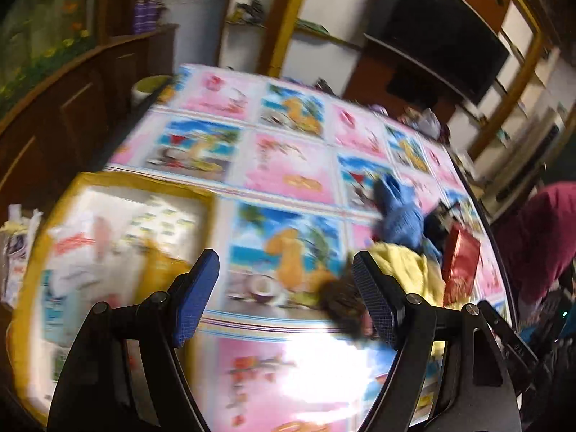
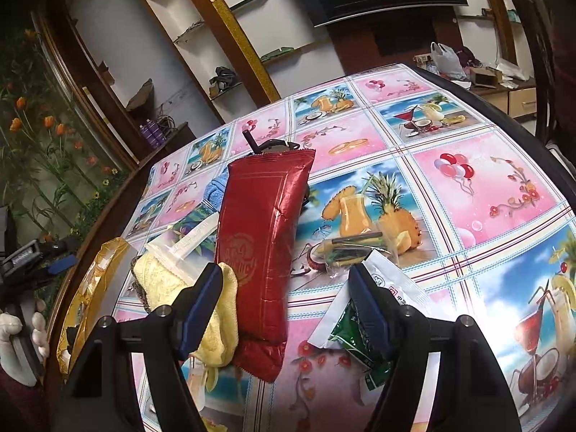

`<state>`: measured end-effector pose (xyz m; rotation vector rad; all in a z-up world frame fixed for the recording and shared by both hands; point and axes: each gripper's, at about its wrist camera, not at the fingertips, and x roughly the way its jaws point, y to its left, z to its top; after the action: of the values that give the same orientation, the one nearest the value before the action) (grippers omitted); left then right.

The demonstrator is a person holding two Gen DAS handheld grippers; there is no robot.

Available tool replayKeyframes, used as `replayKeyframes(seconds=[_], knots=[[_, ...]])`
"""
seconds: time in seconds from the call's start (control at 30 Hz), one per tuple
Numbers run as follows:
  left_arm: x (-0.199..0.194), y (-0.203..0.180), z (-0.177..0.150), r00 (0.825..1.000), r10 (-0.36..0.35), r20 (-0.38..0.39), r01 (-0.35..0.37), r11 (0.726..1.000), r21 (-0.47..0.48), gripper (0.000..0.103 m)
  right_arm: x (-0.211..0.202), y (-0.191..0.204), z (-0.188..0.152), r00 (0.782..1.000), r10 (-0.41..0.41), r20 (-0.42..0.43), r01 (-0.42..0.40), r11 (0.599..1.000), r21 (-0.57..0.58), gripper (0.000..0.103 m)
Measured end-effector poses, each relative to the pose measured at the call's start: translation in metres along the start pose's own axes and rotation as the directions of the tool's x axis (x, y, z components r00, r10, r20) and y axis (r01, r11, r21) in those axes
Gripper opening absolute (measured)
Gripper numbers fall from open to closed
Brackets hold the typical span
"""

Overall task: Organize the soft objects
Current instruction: 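Grasp the brown knitted plush with the left tool while the right grasps the green-white sachet, then carry the plush and sachet into the white tray and open both tools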

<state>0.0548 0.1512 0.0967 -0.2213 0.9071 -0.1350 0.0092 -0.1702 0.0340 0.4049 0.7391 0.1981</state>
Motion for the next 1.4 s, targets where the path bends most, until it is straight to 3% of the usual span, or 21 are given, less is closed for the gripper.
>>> replayKeyframes(seconds=[0.23,0.3,0.4,0.73,0.93,1.07,1.13,1.4], knots=[[0.078,-0.058,-0.017,0.989,-0.005,-0.148,0.019,0.996,0.088,0.077,0.004,0.001,0.0,1.0,-0.008,-0.015,0.008,1.0,-0.016,0.073],[0.088,-0.06,-0.027,0.977,-0.032,-0.21,0.051,0.995,0.086,0.062,0.003,0.001,0.0,1.0,-0.009,-0.012,0.009,1.0,-0.014,0.073],[0.076,-0.056,-0.041,0.975,-0.06,-0.216,0.087,0.99,0.114,0.059,0.0,-0.002,0.0,1.0,-0.007,-0.002,0.007,1.0,-0.001,0.073],[-0.009,-0.035,-0.085,0.981,-0.159,-0.108,0.168,0.982,0.082,0.059,-0.003,-0.007,0.003,1.0,-0.023,0.016,0.023,1.0,0.003,0.073],[-0.05,-0.027,-0.102,0.972,-0.235,-0.011,0.235,0.972,0.025,0.059,-0.028,-0.018,0.011,0.993,-0.035,0.115,0.031,0.999,0.039,0.073],[-0.07,-0.022,-0.105,0.972,-0.233,0.041,0.231,0.972,0.045,0.059,-0.035,-0.022,0.022,0.99,-0.101,0.1,0.099,0.995,0.024,0.073],[-0.078,-0.02,-0.109,0.972,-0.229,0.06,0.226,0.972,0.062,0.059,-0.033,-0.024,0.028,0.983,-0.176,0.045,0.176,0.984,0.001,0.073],[-0.087,0.012,-0.119,0.972,-0.222,0.076,0.222,0.975,0.006,0.059,-0.008,-0.032,0.013,0.948,-0.296,-0.118,0.29,0.954,-0.072,0.073]])
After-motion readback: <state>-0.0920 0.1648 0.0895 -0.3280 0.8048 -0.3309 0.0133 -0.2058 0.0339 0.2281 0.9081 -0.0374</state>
